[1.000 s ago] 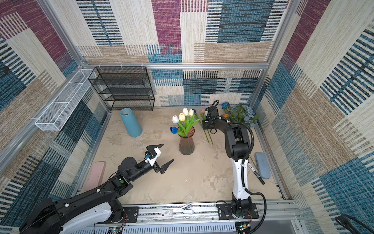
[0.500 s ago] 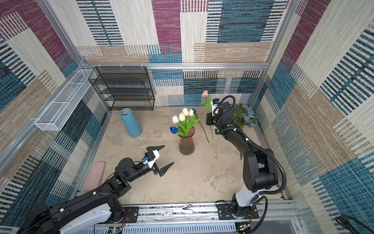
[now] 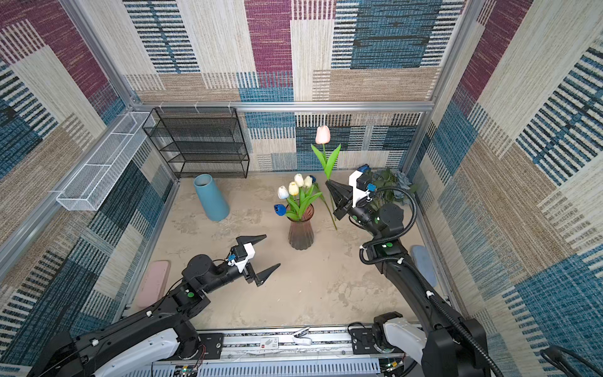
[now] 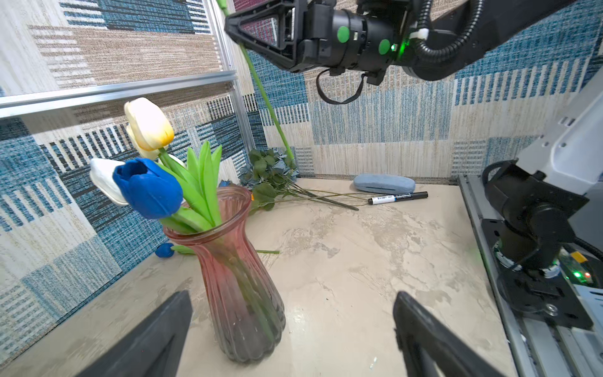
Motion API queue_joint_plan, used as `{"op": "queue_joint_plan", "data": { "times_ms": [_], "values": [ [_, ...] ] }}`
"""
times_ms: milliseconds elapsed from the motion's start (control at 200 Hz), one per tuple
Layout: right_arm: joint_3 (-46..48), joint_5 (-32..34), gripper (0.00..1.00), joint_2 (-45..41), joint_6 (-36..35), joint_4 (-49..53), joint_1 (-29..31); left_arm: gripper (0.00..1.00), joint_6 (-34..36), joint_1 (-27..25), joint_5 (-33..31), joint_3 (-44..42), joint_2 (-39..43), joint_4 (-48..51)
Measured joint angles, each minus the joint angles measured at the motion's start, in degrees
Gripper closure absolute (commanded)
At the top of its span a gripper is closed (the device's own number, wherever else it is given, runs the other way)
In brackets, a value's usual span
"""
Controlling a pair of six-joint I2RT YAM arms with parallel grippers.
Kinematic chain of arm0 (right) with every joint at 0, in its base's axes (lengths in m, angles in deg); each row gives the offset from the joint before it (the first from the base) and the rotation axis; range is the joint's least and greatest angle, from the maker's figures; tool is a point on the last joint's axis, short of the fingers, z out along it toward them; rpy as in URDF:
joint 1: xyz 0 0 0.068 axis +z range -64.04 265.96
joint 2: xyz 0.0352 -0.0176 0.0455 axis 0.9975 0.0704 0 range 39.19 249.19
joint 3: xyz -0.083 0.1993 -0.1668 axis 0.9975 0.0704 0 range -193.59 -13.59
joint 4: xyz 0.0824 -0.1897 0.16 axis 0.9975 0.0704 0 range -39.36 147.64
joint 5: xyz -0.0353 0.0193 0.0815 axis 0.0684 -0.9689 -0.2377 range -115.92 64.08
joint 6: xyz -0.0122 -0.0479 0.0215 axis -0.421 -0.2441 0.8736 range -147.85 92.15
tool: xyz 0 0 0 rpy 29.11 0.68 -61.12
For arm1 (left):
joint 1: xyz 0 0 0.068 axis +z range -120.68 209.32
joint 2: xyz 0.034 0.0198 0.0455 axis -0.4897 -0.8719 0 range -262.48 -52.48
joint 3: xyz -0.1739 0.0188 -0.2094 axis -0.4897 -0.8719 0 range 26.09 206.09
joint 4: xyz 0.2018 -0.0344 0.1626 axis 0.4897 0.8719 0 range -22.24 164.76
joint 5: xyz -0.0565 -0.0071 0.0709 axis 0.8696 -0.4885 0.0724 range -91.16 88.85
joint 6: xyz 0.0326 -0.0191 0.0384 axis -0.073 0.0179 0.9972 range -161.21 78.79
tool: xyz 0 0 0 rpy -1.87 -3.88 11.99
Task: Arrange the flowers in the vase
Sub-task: 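Lift the pink tulip and carry it toward the pink vase, then lower the pink tulip stem into the vase and open the right gripper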
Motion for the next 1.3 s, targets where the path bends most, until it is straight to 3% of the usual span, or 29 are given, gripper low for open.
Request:
{"op": "queue_joint_plan", "data": {
  "times_ms": [185, 506, 776, 1092, 1177, 1297],
  "values": [
    [2.0, -4.2, 1.00, 3.3, 4.1, -14.8, 3.1, 0.01, -0.2, 0.0, -3.1, -2.1, 1.2, -0.8],
    [-1.5, -6.2, 1.00, 16.9, 6.8, -32.4, 8.7, 0.01, -0.2, 0.0, -4.6, -2.3, -0.7, -1.2],
    [-5.4, -6.1, 1.00, 29.0, 6.3, -38.0, 9.3, 0.01, -0.2, 0.0, -5.5, -2.3, -1.4, -1.2],
    [-2.3, -5.3, 1.00, 32.6, 3.9, -38.8, 9.4, 0.01, -0.2, 0.0, -6.2, -2.3, -2.0, -0.8],
    [-0.7, -4.6, 0.93, 32.0, 3.0, -38.0, 9.4, 0.01, -0.1, 0.0, -6.3, -1.9, -2.9, -0.7],
    [0.7, -3.7, 0.66, 30.1, 1.2, -34.8, 9.4, 0.01, 0.0, 0.0, -6.3, -1.1, -4.0, -0.8]
  ]
}}
